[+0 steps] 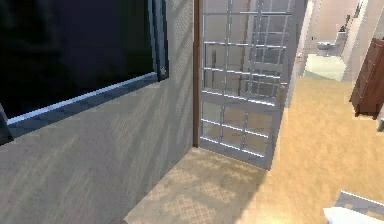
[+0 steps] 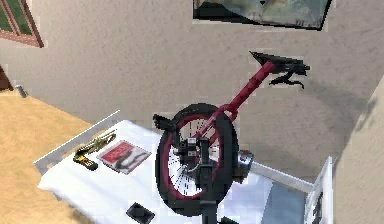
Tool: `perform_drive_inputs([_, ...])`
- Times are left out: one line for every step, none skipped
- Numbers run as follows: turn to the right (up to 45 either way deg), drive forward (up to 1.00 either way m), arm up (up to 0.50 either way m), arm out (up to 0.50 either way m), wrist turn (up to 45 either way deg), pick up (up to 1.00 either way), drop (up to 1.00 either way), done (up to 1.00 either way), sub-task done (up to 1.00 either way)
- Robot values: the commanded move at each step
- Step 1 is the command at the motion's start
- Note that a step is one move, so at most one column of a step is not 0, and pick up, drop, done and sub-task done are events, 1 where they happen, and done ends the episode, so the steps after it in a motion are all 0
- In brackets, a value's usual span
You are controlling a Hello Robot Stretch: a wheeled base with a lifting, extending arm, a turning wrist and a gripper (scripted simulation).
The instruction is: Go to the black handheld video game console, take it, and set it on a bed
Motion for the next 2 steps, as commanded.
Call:
perform_drive_inputs([0.0, 0.0, -0.32, 0.0, 0.0, 0.0, 0.0, 0.0, 0.0])
perform_drive_inputs([0.0, 0.0, 0.0, 0.0, 0.0, 0.0, 1.0, 0.0, 0.0])
